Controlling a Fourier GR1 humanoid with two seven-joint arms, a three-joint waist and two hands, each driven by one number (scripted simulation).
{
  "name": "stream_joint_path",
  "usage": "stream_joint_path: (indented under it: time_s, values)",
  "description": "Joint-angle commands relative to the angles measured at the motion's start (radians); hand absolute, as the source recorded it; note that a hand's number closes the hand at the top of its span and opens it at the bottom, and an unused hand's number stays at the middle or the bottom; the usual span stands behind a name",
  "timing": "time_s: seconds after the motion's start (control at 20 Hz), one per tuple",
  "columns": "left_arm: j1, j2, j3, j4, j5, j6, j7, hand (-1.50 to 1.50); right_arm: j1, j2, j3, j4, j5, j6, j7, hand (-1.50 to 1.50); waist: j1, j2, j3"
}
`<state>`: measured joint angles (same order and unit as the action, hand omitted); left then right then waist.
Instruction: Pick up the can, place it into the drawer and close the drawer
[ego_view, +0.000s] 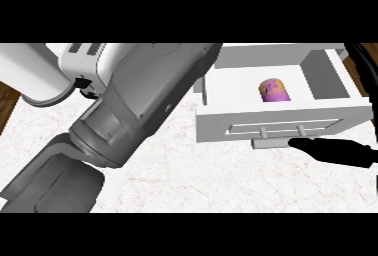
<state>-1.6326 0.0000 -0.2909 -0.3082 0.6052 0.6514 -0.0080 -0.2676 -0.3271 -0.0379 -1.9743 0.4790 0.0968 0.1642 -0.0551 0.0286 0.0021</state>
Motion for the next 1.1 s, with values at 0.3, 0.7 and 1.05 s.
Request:
stream_joint_path:
  time_s: [0.3,0.7,1.05]
  values:
    - [-0.008,0.033,0.004,0.031,-0.020,-0.052,-0.006,-1.50,-0.113,0.036,0.177,0.373,0.337,-0.149,-0.103,-1.50,0.047,-0.010,-0.001]
    - [0.013,0.074,0.014,-0.028,-0.037,-0.051,0.060,-1.50,-0.235,0.112,0.195,0.740,0.478,-0.342,-0.191,-1.50,0.076,-0.024,-0.001]
    - [0.082,0.105,-0.002,-0.090,-0.072,-0.048,0.073,-1.50,-0.447,0.153,0.112,1.081,0.543,-0.512,-0.206,-1.50,0.100,-0.023,-0.001]
